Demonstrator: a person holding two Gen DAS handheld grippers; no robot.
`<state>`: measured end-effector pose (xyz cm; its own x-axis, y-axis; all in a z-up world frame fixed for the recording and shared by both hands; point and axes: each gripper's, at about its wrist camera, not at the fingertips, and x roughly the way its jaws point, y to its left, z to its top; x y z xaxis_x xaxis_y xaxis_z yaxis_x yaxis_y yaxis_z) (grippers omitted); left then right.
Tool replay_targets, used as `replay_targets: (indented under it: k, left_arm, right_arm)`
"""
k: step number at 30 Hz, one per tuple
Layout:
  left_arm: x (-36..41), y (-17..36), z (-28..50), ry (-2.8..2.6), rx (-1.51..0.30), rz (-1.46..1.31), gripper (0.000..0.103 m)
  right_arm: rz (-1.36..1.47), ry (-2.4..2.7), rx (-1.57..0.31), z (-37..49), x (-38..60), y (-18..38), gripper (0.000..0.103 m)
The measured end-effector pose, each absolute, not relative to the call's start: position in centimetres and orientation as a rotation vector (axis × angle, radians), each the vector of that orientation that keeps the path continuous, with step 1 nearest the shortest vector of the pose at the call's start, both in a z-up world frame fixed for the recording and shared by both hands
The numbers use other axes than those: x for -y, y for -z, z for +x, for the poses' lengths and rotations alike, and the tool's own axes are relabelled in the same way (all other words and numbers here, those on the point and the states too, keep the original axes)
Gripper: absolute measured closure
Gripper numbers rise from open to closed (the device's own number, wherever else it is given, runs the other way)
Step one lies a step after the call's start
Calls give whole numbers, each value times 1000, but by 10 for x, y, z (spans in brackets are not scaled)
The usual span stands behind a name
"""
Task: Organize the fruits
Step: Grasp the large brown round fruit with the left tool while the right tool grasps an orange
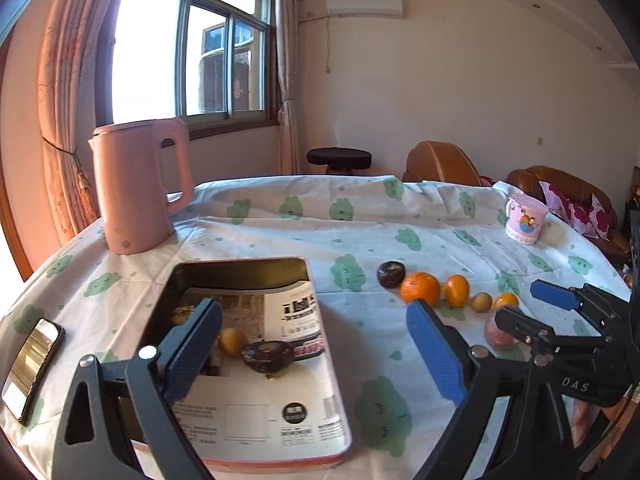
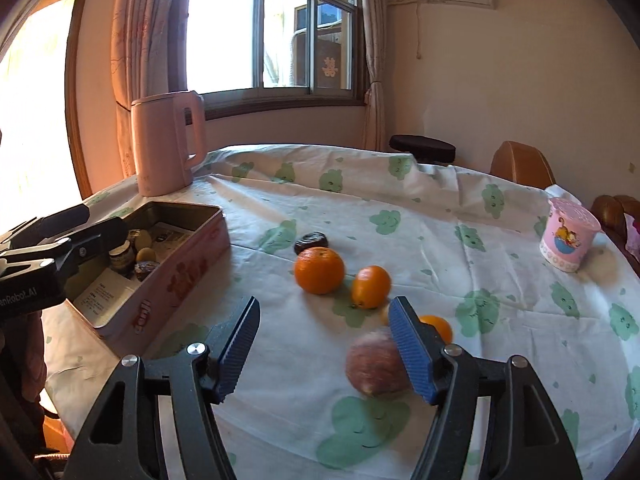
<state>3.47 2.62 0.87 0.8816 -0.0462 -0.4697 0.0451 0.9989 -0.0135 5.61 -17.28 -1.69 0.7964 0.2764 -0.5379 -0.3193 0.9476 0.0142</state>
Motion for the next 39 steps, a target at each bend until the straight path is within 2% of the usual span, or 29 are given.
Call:
replay_targets:
  k: [9, 17, 20, 22, 23, 25, 39]
  left_arm:
    - [89, 5, 49, 257, -570, 117, 7]
    - [133, 26, 70, 334, -688, 148, 8]
    - [136, 34, 82, 355, -740, 127, 16]
    - [137, 38, 88, 368, -771, 118, 28]
    - [137, 40, 91, 378, -787, 111, 40]
    - [135, 43, 94, 420, -814, 82, 50]
    - [71, 25, 106, 237, -711, 38, 50]
  right_arm:
    - [44, -133, -573, 61, 256, 21, 31]
    - [112, -48, -564, 60, 294, 23, 30]
    - [138, -55, -562, 59, 299, 23, 26]
    - [136, -65, -563, 60, 297, 23, 26]
    - [135, -71, -565, 61, 295, 23, 26]
    - [133, -78, -564, 64, 292, 22, 26]
    - [19, -241, -699, 101, 237, 30, 26]
